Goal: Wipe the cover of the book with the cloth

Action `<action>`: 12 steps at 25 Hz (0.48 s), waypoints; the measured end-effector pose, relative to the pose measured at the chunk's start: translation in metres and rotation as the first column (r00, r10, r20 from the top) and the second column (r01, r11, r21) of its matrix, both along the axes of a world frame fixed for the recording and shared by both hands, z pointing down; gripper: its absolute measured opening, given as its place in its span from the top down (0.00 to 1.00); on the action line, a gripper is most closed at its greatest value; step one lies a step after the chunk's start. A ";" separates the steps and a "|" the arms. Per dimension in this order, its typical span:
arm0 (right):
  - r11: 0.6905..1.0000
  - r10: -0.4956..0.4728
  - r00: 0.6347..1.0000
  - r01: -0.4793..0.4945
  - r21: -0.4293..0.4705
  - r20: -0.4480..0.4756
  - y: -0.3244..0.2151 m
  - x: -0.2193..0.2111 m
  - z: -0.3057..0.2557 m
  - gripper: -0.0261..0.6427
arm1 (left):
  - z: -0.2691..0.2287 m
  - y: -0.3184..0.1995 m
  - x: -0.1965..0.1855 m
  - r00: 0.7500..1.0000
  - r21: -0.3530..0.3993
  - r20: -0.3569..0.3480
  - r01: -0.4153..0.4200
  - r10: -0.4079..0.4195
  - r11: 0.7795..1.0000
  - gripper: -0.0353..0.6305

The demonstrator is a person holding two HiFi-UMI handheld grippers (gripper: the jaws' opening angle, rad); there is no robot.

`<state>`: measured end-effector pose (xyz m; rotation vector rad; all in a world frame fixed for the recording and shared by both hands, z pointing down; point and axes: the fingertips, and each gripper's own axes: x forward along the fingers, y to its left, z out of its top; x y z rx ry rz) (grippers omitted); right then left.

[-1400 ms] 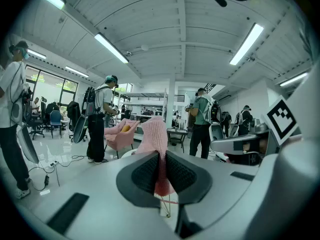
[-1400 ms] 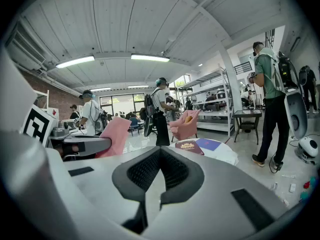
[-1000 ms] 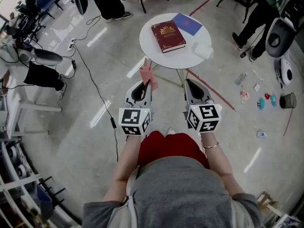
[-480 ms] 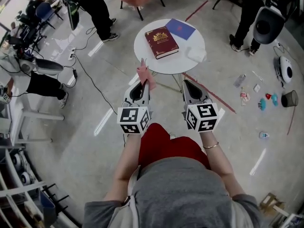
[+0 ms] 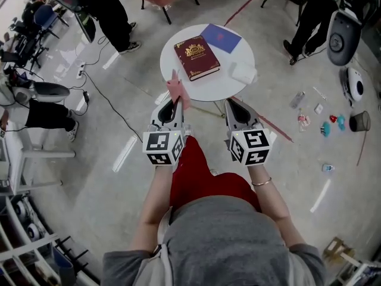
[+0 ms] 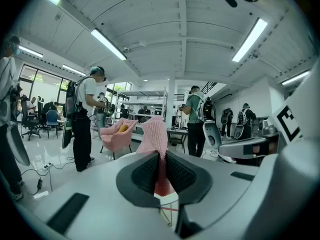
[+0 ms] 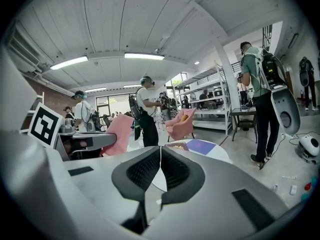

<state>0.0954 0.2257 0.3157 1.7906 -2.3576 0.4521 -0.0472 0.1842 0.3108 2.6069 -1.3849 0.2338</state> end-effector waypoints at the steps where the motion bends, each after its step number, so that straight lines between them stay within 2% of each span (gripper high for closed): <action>1: 1.000 0.004 1.000 -0.004 -0.002 -0.004 -0.010 -0.001 0.002 0.92 | 0.004 -0.011 -0.001 1.000 -0.005 0.000 -0.003 0.003 1.000 0.90; 6: 0.999 0.030 0.999 -0.031 -0.033 -0.013 -0.070 -0.003 0.014 0.92 | 0.020 -0.078 -0.003 1.000 -0.037 0.003 -0.029 0.029 0.999 0.90; 12: 0.992 0.084 0.996 -0.085 -0.091 -0.020 -0.148 -0.015 0.029 0.92 | 0.035 -0.160 -0.004 0.995 -0.084 0.006 -0.101 0.102 0.991 0.90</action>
